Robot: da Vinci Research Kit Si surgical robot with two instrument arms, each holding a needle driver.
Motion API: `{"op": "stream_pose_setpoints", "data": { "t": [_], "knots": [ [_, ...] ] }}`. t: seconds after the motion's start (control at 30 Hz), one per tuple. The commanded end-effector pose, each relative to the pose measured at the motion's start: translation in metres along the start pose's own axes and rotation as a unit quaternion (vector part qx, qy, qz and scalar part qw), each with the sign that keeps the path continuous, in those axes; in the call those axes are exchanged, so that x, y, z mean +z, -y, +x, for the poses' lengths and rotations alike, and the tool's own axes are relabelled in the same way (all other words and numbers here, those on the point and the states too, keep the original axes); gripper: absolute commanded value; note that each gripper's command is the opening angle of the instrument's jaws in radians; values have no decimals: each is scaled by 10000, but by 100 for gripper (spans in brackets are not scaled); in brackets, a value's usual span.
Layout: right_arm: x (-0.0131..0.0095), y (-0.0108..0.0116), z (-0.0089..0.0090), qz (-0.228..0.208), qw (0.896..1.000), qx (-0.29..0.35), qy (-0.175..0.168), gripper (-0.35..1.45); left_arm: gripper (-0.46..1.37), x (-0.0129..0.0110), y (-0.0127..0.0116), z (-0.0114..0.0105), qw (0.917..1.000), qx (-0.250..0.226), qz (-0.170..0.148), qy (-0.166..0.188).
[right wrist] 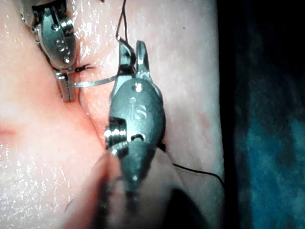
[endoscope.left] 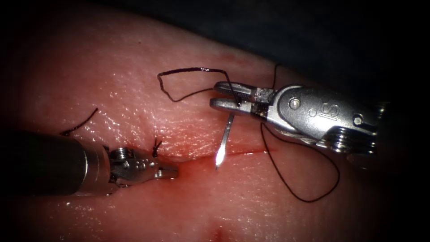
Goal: Wound Closure
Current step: Appose the tissue with the left gripper, while the right gripper throws the needle through the skin above the wound.
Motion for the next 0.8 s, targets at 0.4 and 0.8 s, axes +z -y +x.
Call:
{"op": "stream_pose_setpoints", "data": {
  "t": [0.4,0.8],
  "knots": [
    [0,0,4,-35,9999,-136,-51,-35,-35,6,7,-6,9999,-43,-108,-8],
    [0,1,4,-26,9998,-200,-59,-35,-35,3,6,-4,9999,-40,-157,3]
  ]
}}
